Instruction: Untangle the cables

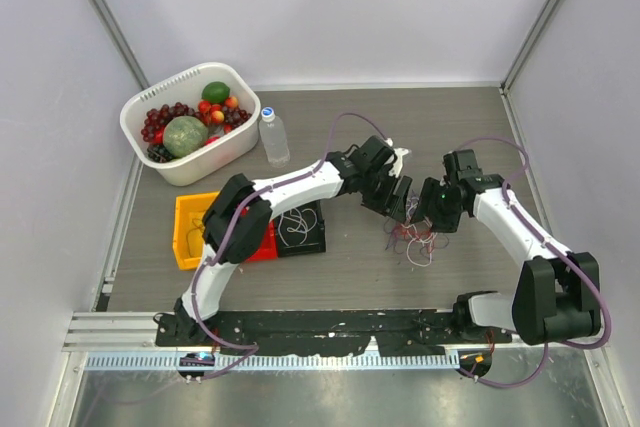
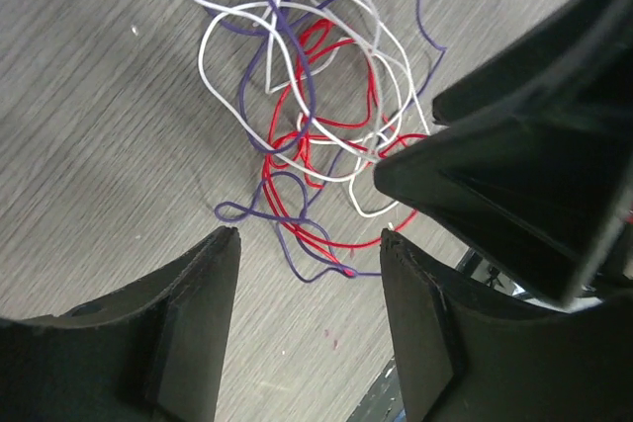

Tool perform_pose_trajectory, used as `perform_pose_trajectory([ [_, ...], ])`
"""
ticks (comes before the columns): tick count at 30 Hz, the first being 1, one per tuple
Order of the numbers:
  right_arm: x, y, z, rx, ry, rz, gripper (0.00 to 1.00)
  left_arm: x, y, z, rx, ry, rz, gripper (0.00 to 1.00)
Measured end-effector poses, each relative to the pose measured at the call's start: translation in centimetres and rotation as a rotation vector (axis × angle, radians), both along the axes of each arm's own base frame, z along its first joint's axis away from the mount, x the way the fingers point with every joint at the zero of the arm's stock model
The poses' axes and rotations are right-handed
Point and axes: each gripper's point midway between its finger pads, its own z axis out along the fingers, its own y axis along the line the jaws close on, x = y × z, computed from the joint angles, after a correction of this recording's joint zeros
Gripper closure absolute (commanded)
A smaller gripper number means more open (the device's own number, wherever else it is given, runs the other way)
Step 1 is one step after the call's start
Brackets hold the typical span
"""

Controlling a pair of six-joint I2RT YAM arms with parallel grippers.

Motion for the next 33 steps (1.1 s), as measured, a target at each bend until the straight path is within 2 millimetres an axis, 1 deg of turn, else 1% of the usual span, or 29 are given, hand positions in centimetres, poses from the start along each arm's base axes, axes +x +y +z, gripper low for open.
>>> perform_pose_trajectory([
  [2, -0.1, 0.1, -0.2, 0.005, 0.009, 0.005, 0.41, -0.1, -0.2, -1.1, 0.012, 0.028, 0.008, 0.37],
  [5, -0.1, 0.3, -0.2, 0.016, 0.014, 0.012, 0.41, -0.1, -0.3, -2.5, 0.033, 0.055, 0.013, 0.46],
  [9, -0.1, 0.6, -0.4, 0.033, 0.021, 0.019, 0.41, 0.2, -0.9, -3.3, 0.041, 0.065, 0.013, 0.59],
  [11, -0.1, 0.7, -0.5, 0.037, 0.026, 0.021, 0.41, 0.4, -1.2, -3.4, 0.042, 0.063, 0.011, 0.72],
  [14, -0.1, 1.1, -0.7, 0.049, 0.033, 0.032, 0.41, 0.5, -1.2, -3.4, 0.047, 0.061, 0.006, 0.95],
  [15, -0.1, 1.2, -0.8, 0.052, 0.035, 0.035, 0.41, 0.5, -1.2, -3.3, 0.050, 0.062, 0.006, 1.00],
  [19, 0.0, 2.0, -1.5, 0.068, 0.053, 0.061, 0.41, 0.6, -0.9, -3.0, 0.063, 0.041, -0.011, 1.00],
  [22, -0.1, 2.3, -2.4, 0.067, 0.075, 0.071, 0.46, 0.5, -0.5, -2.1, 0.061, 0.022, -0.020, 1.00],
  [23, -0.1, 2.3, -2.6, 0.065, 0.081, 0.072, 0.49, 0.4, -0.4, -1.7, 0.057, 0.015, -0.022, 1.00],
  [25, 0.0, 2.3, -3.3, 0.059, 0.100, 0.069, 0.52, 0.0, 0.3, -0.1, 0.042, -0.007, -0.022, 1.00],
  [28, -0.1, 1.7, -4.4, 0.022, 0.135, 0.052, 0.57, -0.4, 1.6, 3.8, 0.000, -0.080, -0.020, 1.00],
  [30, -0.2, 1.3, -5.0, -0.001, 0.152, 0.041, 0.60, -0.3, 2.3, 7.2, -0.046, -0.160, -0.014, 1.00],
  [31, -0.3, 1.1, -5.3, -0.013, 0.160, 0.036, 0.61, -0.2, 2.9, 9.6, -0.081, -0.220, -0.004, 1.00],
  [32, -0.4, 1.0, -5.4, -0.019, 0.163, 0.032, 0.62, -0.1, 3.3, 11.3, -0.104, -0.260, 0.000, 1.00],
  [33, -0.5, 0.8, -5.5, -0.028, 0.166, 0.027, 0.62, -0.1, 3.8, 13.5, -0.138, -0.310, 0.008, 1.00],
])
